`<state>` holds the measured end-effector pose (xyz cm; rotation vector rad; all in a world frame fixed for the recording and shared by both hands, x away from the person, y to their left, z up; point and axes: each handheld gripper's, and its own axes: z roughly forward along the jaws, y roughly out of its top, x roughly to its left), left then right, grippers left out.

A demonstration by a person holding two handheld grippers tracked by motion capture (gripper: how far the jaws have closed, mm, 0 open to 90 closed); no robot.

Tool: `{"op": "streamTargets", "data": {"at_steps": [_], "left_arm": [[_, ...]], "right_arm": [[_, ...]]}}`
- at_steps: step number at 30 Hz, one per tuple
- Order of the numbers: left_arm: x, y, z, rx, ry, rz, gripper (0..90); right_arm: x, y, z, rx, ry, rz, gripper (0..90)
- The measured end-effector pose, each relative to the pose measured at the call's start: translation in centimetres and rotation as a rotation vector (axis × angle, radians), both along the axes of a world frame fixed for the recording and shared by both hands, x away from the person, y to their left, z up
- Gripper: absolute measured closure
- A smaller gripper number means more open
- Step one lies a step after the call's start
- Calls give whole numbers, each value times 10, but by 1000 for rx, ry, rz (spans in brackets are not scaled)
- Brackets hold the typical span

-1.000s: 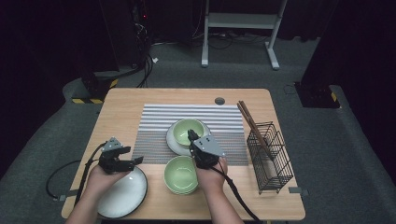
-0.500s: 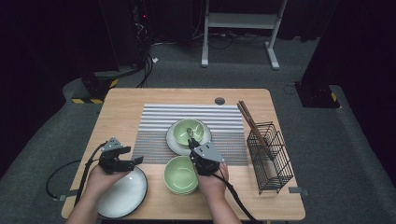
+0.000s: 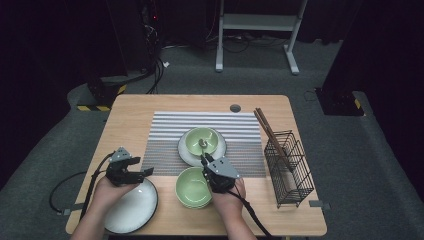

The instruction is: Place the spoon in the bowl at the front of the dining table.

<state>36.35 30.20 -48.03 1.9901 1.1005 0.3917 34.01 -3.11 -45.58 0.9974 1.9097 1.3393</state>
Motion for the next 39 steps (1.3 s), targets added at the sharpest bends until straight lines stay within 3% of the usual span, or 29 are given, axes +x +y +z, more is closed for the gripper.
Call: {"op": "streamTargets", "data": {"at_steps": [21,39], "left_arm": [[0,0,1,0,-1,0,248],[0,-1,0,4,1,-4,249]], "right_arm": [[-6,-2,-6,-16,13,4,782],[-7,-21,-10,-13,24,-55,781]]}}
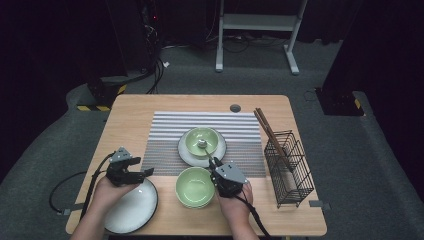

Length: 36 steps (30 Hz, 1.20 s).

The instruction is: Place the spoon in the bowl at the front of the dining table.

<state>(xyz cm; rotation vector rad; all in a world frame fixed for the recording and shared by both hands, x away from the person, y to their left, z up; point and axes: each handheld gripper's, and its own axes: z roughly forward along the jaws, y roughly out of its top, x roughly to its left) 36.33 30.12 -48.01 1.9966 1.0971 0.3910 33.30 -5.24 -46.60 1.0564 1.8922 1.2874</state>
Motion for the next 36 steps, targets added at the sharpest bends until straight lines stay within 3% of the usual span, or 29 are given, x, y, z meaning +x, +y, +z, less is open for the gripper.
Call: {"op": "streamTargets", "data": {"at_steps": [10,25,36], "left_arm": [[0,0,0,1,5,2,250],[0,0,1,-3,-1,-2,256],[-1,0,1,-9,1,-3,257]], "right_arm": [[-2,2,8,42,-7,19,698],[19,-15,6,11,12,-88,713],[44,-30,1,4,33,-164,703]]}}
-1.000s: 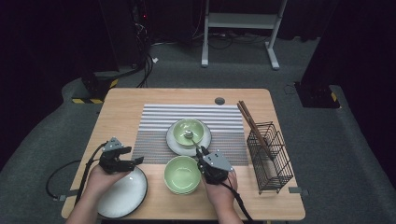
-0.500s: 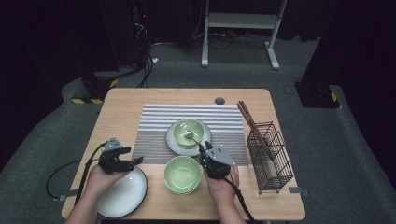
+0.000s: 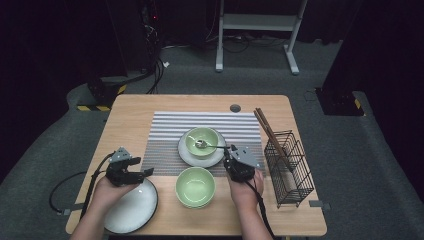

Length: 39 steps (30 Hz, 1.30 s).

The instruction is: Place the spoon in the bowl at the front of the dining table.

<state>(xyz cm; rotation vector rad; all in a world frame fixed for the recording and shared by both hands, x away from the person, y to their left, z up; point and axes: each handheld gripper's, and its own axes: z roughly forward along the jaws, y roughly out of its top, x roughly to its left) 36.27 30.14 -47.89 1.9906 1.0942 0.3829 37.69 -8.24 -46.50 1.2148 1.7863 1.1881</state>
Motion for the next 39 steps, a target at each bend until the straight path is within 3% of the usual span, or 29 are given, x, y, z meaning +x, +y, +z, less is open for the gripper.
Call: {"op": "streamTargets", "data": {"at_steps": [16,39], "left_arm": [[0,-1,1,0,-1,-7,259],[0,-1,1,-6,-2,-13,259]], "right_arm": [[30,-7,4,-5,13,-55,703],[57,-5,2,-29,25,-97,706]]}}
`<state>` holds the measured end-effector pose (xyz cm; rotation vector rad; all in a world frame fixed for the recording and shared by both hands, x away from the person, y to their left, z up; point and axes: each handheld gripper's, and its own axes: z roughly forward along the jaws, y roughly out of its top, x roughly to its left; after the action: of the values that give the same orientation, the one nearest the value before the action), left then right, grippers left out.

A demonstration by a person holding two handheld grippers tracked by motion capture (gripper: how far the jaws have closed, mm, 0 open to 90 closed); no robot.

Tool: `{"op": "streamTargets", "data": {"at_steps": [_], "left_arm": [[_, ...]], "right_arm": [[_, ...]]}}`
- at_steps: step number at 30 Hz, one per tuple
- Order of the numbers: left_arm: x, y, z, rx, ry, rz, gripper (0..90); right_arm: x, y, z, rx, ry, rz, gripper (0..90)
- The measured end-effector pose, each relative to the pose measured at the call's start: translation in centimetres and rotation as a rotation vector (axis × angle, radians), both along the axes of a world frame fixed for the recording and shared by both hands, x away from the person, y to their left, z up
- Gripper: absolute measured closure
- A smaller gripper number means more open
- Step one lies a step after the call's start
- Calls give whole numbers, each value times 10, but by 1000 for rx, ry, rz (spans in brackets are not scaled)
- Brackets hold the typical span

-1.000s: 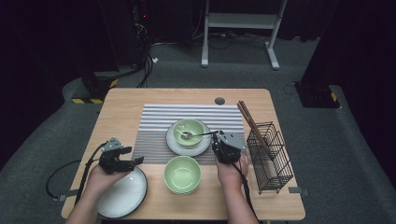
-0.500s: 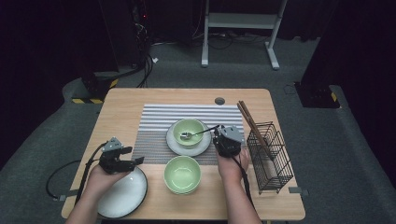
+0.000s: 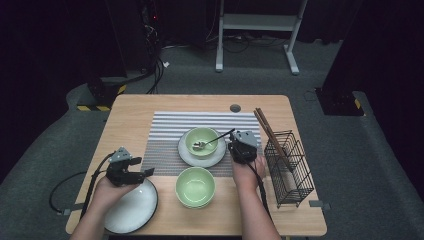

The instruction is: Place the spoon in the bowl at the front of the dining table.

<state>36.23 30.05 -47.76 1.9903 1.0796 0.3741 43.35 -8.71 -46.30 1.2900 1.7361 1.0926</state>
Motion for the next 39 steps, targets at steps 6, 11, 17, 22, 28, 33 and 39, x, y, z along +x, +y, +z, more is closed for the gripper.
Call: {"op": "streamTargets", "data": {"at_steps": [6,11,17,22,28,33,39], "left_arm": [[0,0,0,-1,0,1,259],[0,0,0,-5,0,-2,259],[0,-2,0,-1,2,-7,259],[0,-2,-1,1,5,-6,259],[0,-3,-1,8,6,-8,259],[0,-3,-2,11,7,-8,258],[0,-3,-1,11,5,-6,258]], "right_arm": [[7,2,1,-6,-2,-5,709],[6,1,-1,1,9,-4,707],[-5,1,1,3,2,10,705],[-16,1,5,8,-13,25,702],[-29,2,10,13,-33,52,697],[-39,2,16,14,-58,64,691],[-48,-2,23,18,-75,65,683]]}}
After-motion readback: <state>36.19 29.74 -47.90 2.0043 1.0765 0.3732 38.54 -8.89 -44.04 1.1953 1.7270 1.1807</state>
